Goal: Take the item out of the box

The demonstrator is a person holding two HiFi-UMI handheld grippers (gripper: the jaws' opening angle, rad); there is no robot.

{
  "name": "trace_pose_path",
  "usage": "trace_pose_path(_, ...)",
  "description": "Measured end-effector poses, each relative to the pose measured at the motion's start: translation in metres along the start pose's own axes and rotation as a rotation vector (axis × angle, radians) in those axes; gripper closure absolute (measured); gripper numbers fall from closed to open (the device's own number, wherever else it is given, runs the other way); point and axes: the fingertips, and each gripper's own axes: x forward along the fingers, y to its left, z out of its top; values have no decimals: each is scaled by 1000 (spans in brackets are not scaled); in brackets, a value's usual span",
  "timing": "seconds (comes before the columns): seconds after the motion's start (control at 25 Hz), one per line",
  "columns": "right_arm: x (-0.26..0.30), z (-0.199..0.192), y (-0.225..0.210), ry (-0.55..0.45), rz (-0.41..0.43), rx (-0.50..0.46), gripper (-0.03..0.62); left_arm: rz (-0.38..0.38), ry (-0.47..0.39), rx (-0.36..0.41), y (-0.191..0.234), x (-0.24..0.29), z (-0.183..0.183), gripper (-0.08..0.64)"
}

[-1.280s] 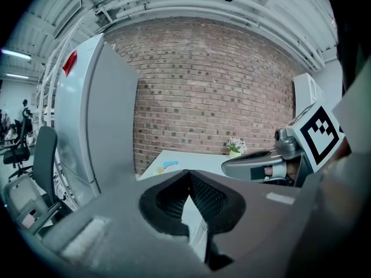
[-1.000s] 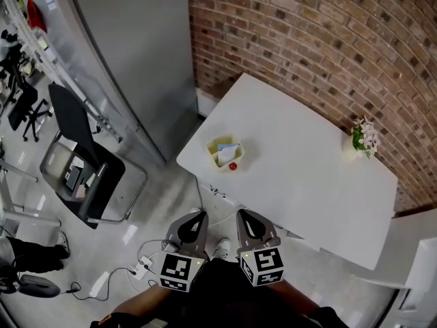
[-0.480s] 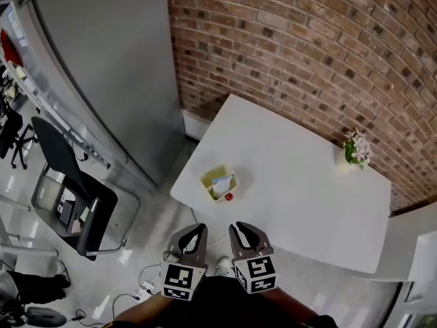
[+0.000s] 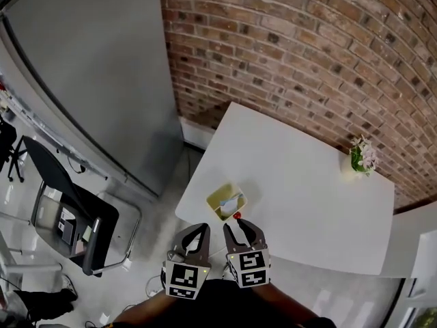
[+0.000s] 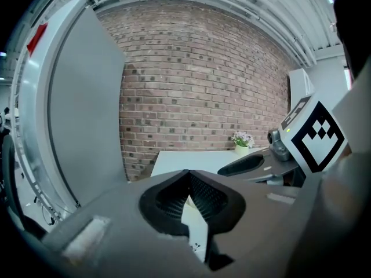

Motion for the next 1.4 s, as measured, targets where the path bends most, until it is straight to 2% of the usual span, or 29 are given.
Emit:
trace_pose_path(0.36, 51, 6, -4, 45, -84, 32, 420, -37, 24, 28, 31, 33, -5, 555)
trace_pose_path(0.92, 92, -12, -20, 130, -220, 71, 422, -83, 60, 56, 55, 80, -17, 555)
trace_pose_path(1.28, 99, -18, -28, 139, -284, 67, 503, -110, 78, 69, 54, 93, -27, 555)
trace_pose_path(1.4, 100, -19, -29, 141, -306, 62, 560, -119, 82, 68, 54, 91, -29, 555)
